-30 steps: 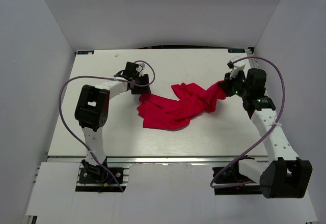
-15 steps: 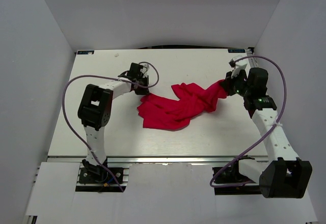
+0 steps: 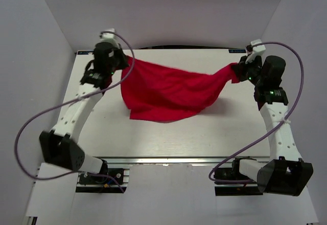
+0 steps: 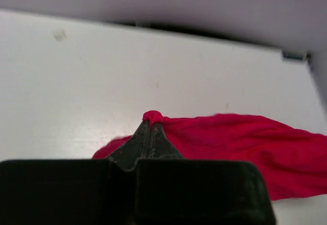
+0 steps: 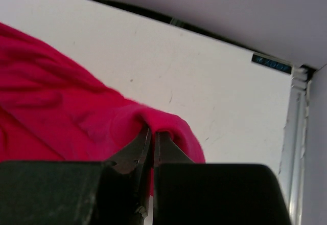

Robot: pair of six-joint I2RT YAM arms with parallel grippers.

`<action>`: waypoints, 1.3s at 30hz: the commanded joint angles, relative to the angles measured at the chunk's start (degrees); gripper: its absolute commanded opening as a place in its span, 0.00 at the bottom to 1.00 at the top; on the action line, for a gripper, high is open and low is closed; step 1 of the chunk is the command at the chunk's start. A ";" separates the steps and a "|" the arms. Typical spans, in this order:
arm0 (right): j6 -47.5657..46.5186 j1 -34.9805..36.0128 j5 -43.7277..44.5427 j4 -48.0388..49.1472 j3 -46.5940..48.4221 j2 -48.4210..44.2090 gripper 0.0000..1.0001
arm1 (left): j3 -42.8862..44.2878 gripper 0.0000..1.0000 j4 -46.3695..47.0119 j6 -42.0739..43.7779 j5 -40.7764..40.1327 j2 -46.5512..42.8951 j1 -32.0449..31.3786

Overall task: Fold and stack the t-shirts
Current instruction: Flatten out the tshirt

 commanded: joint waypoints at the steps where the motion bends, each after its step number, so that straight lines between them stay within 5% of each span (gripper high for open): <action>1: -2.09 -1.12 -1.45 5.61 4.36 -1.53 0.00 | -0.89 0.00 1.69 -1.56 -7.99 -10.06 1.72; 8: -4.03 -6.21 -1.88 8.51 8.40 0.49 0.00 | 0.42 0.00 5.38 -0.25 -18.37 -17.56 4.45; 17: -9.56 -13.60 -4.17 7.46 12.10 4.44 0.00 | 7.02 0.00 4.07 2.22 -19.35 -16.86 11.12; 27: -6.85 -21.60 -16.20 8.50 12.19 5.06 0.00 | 10.54 0.00 2.74 -0.68 -9.43 -15.10 16.49; 39: 9.74 -21.60 -28.16 16.94 14.38 4.18 0.00 | 5.26 0.00 7.49 -9.37 14.66 -19.14 16.49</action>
